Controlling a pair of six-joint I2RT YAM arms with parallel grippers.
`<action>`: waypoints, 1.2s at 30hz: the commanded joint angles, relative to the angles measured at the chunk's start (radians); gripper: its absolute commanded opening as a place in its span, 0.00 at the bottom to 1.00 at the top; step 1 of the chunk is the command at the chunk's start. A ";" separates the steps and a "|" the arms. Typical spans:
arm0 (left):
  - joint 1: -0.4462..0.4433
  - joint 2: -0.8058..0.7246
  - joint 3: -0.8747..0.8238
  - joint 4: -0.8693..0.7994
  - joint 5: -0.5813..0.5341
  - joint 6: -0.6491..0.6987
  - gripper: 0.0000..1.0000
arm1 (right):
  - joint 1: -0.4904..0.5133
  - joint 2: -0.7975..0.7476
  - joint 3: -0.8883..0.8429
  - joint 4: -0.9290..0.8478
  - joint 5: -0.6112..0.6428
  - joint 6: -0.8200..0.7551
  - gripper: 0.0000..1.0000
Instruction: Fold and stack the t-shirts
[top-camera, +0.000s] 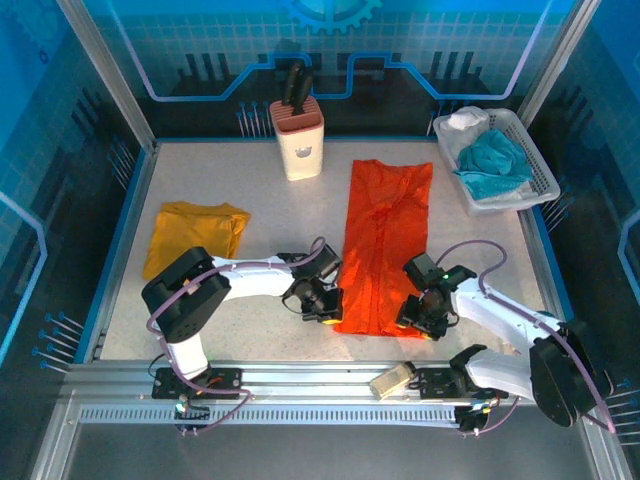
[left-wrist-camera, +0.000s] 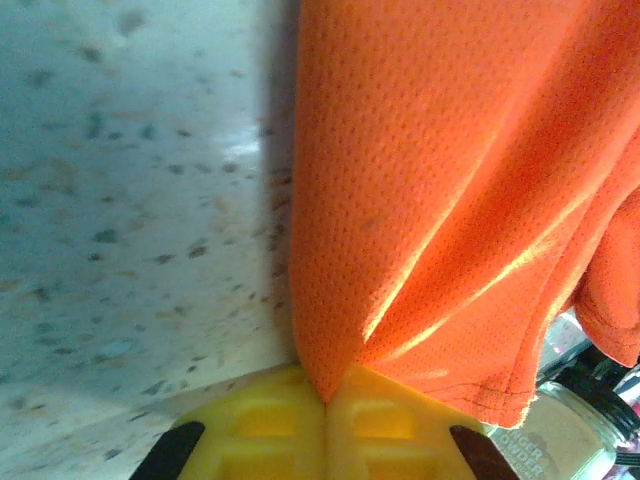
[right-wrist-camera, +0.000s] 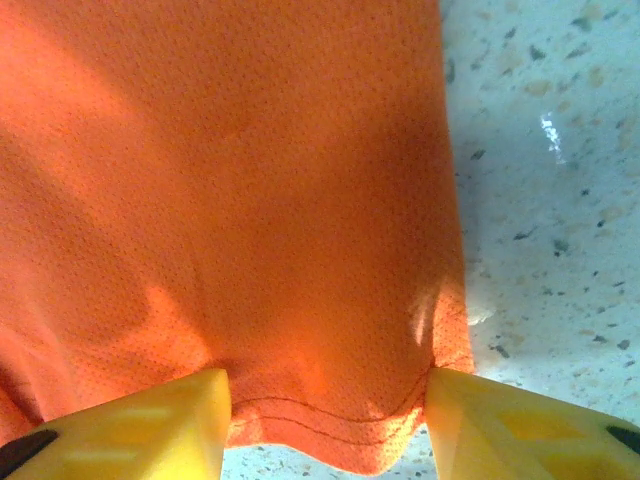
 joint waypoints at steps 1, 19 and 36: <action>0.025 -0.044 -0.038 -0.065 -0.027 0.031 0.00 | 0.020 -0.031 0.022 -0.033 0.010 0.047 0.55; 0.067 -0.076 -0.070 -0.058 -0.020 0.046 0.00 | 0.100 -0.023 -0.071 0.095 0.002 0.150 0.49; 0.050 -0.136 -0.131 -0.008 -0.047 -0.036 0.00 | 0.109 -0.046 -0.077 0.110 0.040 0.136 0.03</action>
